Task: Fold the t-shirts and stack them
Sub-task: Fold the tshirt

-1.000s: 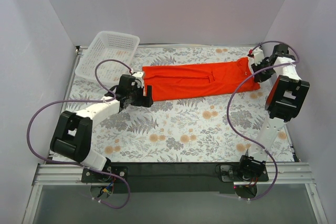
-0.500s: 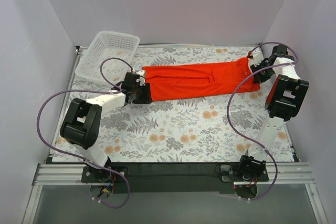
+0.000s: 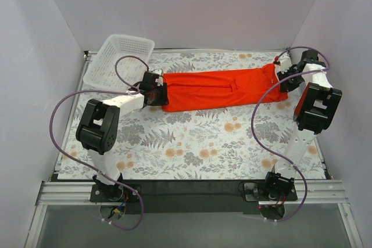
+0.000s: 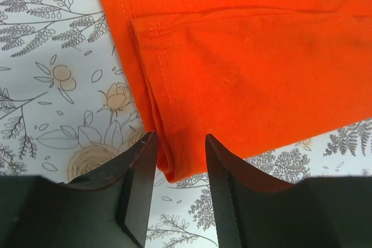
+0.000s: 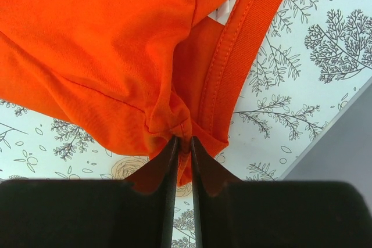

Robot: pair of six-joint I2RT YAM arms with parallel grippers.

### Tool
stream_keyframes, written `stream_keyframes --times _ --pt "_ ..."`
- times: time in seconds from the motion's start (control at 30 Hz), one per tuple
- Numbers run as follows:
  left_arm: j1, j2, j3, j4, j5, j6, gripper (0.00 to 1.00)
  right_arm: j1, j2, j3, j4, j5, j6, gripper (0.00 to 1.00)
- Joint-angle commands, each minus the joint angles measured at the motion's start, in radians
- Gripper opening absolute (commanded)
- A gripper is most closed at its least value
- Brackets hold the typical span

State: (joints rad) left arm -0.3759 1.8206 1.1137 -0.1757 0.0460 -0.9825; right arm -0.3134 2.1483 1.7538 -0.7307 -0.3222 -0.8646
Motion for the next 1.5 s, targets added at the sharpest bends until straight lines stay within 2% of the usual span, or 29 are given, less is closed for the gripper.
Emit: stream_keyframes --times 0.0,0.2,0.57,0.67,0.83,0.9,1.13,1.27,1.47 --pt "0.003 0.025 0.067 -0.016 -0.031 0.007 0.36 0.0 -0.047 0.0 0.01 -0.031 0.007 0.18" --pt "0.005 0.086 0.146 -0.07 -0.029 0.019 0.32 0.0 -0.05 -0.005 0.01 -0.032 0.007 0.18" --pt "0.005 0.033 0.106 -0.099 -0.032 0.018 0.32 -0.001 -0.051 -0.007 0.01 -0.031 0.01 0.18" --pt "0.003 0.028 0.103 -0.107 -0.028 0.016 0.25 -0.001 -0.051 -0.005 0.01 -0.034 0.015 0.18" --pt "0.003 0.02 0.08 -0.116 0.006 0.004 0.0 -0.001 -0.051 -0.008 0.01 -0.031 0.015 0.18" --pt "0.005 -0.006 0.058 -0.117 0.003 -0.001 0.0 -0.004 -0.051 -0.008 0.01 -0.028 0.012 0.17" --pt "0.003 -0.109 -0.049 -0.113 -0.034 -0.013 0.0 -0.013 -0.03 0.032 0.011 -0.014 0.015 0.04" --pt "0.005 -0.13 -0.089 -0.108 -0.084 -0.013 0.0 -0.013 -0.011 0.062 0.011 -0.008 0.016 0.02" --pt "0.005 -0.136 -0.12 -0.104 -0.083 -0.016 0.0 -0.013 0.025 0.113 0.007 0.015 -0.004 0.02"
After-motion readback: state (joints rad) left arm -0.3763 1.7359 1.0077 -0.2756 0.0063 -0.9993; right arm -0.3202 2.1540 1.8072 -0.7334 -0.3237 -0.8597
